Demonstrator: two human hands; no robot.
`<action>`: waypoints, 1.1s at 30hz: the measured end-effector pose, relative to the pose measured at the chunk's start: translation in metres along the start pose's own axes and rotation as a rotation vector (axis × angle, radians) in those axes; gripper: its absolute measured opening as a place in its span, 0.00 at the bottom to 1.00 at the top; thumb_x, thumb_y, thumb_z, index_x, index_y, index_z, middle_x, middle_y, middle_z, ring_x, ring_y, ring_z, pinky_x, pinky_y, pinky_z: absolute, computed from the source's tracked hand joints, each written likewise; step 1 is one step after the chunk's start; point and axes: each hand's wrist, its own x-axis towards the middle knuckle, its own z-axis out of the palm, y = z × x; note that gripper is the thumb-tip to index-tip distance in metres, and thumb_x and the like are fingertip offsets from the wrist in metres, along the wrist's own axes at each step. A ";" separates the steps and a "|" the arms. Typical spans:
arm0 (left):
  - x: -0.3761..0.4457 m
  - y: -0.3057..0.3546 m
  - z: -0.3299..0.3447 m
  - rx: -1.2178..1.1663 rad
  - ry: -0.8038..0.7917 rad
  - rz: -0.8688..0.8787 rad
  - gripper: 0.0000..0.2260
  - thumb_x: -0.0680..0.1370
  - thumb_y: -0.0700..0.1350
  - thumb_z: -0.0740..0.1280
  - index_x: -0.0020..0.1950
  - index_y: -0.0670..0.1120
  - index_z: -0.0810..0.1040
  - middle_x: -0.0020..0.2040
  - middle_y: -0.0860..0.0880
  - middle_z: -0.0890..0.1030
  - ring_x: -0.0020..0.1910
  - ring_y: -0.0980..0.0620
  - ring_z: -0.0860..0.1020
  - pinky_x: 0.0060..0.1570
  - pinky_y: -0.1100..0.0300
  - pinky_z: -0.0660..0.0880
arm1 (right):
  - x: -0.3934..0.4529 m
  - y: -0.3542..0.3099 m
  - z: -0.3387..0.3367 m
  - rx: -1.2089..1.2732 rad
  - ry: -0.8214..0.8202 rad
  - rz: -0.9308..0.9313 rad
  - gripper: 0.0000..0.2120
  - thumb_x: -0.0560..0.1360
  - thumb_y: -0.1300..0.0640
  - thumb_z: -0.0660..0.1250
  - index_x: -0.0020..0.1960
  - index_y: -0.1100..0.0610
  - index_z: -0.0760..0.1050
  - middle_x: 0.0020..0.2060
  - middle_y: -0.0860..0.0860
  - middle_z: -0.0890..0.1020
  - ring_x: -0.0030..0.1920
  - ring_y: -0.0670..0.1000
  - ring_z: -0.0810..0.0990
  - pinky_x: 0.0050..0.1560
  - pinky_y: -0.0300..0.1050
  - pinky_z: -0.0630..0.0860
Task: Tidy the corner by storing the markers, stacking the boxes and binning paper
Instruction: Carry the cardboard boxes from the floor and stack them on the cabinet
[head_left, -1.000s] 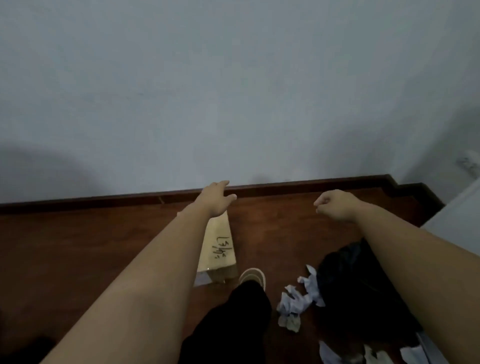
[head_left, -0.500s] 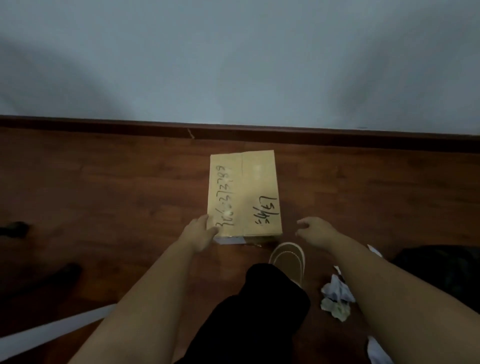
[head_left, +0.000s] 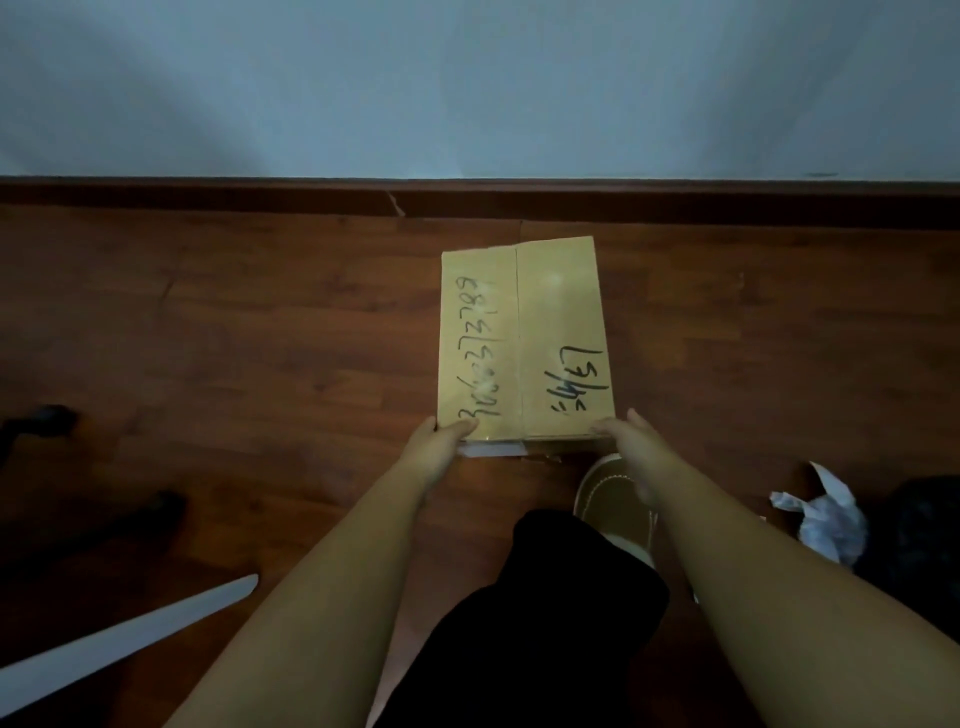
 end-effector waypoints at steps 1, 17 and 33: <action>-0.001 0.005 0.000 -0.045 0.036 0.008 0.18 0.72 0.52 0.74 0.60 0.50 0.76 0.57 0.51 0.80 0.55 0.50 0.78 0.60 0.51 0.75 | 0.000 -0.003 -0.001 0.021 0.006 -0.021 0.34 0.76 0.55 0.67 0.78 0.54 0.56 0.75 0.54 0.64 0.72 0.55 0.65 0.69 0.49 0.61; -0.141 0.150 0.053 -0.249 -0.088 0.403 0.25 0.71 0.55 0.74 0.66 0.55 0.75 0.54 0.51 0.85 0.52 0.47 0.83 0.55 0.42 0.78 | -0.158 -0.068 -0.074 0.576 0.130 -0.219 0.28 0.75 0.50 0.70 0.70 0.49 0.61 0.62 0.54 0.74 0.57 0.58 0.75 0.55 0.69 0.72; -0.420 0.292 0.213 -0.386 -0.527 0.800 0.11 0.75 0.44 0.72 0.53 0.41 0.75 0.48 0.49 0.84 0.44 0.50 0.83 0.42 0.50 0.81 | -0.429 -0.107 -0.293 0.823 0.384 -0.869 0.31 0.71 0.61 0.73 0.67 0.49 0.62 0.55 0.48 0.73 0.49 0.48 0.72 0.43 0.52 0.72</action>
